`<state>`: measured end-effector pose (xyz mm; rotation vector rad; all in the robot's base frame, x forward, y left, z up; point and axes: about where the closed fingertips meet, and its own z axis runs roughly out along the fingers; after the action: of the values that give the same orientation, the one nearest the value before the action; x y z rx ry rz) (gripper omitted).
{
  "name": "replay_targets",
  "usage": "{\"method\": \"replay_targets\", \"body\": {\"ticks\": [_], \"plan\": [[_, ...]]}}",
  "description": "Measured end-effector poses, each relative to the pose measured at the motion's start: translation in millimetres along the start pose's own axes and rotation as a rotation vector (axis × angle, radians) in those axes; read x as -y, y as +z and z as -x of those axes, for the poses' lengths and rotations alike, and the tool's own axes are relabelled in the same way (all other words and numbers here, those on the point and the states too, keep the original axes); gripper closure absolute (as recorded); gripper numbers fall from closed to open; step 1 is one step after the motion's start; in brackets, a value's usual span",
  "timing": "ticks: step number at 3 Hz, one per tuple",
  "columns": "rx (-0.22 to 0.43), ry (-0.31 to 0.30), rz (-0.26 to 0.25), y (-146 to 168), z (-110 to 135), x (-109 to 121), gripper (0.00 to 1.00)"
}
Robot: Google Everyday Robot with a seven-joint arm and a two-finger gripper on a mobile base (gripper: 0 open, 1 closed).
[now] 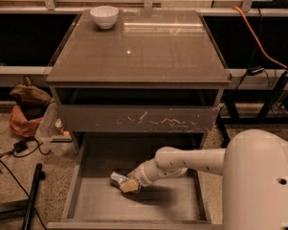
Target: Place redbull can into middle drawer
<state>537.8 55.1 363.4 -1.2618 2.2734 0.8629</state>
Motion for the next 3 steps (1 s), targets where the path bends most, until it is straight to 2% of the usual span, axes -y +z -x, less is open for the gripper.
{"method": "replay_targets", "body": {"ticks": [1, 2, 3], "plan": [[0.000, 0.000, 0.000, 0.0, 0.0, 0.0, 0.13], [0.000, 0.000, 0.000, 0.1, 0.0, -0.1, 0.00], [0.000, 0.000, 0.000, 0.1, 0.0, -0.1, 0.00]]}}
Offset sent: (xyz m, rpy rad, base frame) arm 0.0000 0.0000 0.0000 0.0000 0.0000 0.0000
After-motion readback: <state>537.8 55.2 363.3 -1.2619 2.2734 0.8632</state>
